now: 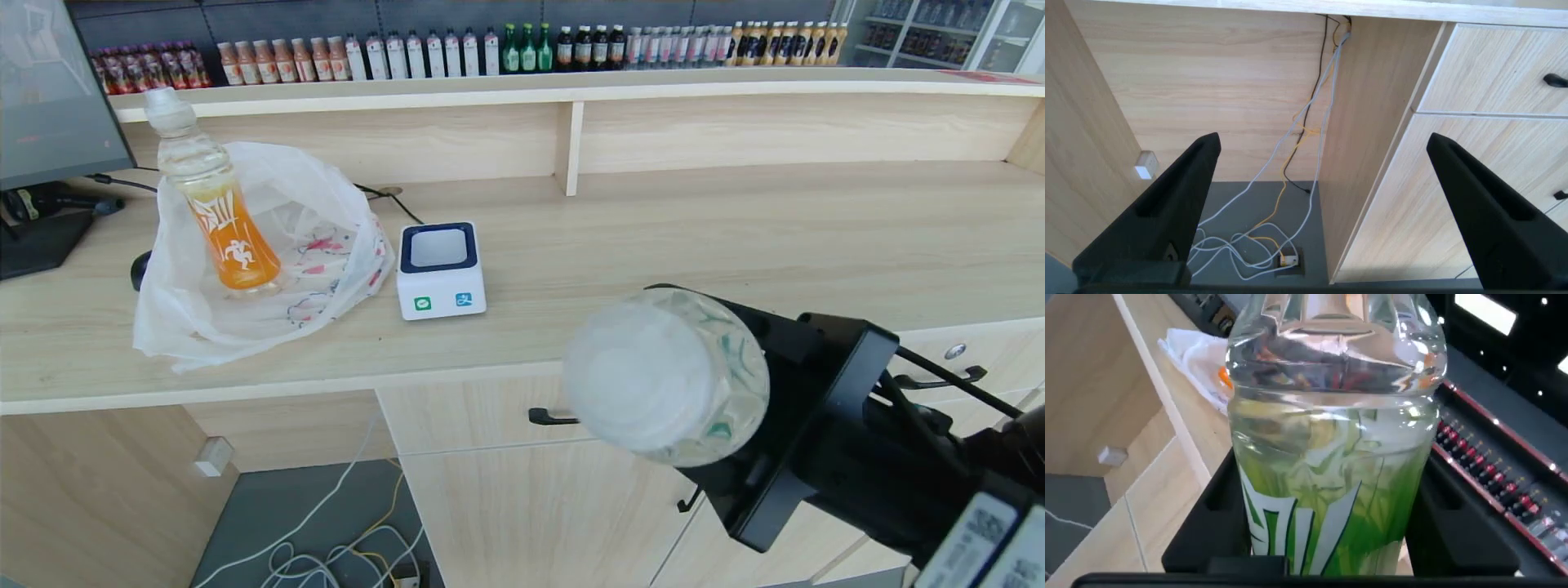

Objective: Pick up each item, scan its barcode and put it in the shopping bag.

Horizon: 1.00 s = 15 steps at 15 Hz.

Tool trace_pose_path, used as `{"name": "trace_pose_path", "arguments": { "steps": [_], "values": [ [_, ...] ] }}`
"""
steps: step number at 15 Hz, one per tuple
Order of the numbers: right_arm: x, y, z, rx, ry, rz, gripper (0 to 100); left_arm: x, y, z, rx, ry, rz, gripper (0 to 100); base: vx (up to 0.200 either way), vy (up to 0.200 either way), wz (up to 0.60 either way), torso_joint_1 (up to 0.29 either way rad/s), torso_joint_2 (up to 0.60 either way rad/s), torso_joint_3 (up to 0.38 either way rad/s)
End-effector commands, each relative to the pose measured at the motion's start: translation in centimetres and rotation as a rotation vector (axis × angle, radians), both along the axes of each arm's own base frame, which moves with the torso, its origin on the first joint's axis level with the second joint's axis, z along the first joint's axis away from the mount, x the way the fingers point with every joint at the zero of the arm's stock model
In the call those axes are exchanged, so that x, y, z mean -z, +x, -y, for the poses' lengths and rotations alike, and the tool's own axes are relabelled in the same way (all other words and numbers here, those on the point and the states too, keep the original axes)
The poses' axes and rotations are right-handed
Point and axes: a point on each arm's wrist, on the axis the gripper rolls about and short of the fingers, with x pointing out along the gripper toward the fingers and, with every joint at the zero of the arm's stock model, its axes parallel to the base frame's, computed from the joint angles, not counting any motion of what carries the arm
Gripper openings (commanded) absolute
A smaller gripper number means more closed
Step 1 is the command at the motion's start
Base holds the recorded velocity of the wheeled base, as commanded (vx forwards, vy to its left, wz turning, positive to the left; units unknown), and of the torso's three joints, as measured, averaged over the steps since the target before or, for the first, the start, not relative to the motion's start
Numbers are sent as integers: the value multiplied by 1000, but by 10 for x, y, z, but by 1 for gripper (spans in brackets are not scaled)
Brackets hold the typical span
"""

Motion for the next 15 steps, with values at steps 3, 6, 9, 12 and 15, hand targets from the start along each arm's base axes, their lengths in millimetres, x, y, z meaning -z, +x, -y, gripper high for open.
{"name": "trace_pose_path", "arguments": {
  "steps": [3,6,9,12,15],
  "values": [
    [10,22,13,62,91,-253,0,0,0,0,-1,0,0,100,0,0,0,0,0,0],
    [7,23,15,93,234,-421,0,0,0,0,-1,0,0,100,0,0,0,0,0,0],
    [-1,26,14,57,374,-553,0,0,0,0,-1,0,0,100,0,0,0,0,0,0],
    [0,46,37,119,494,-647,0,0,0,0,-1,0,0,100,0,0,0,0,0,0],
    [-7,56,48,171,562,-631,0,0,0,0,1,3,0,100,0,0,0,0,0,0]
  ]
}}
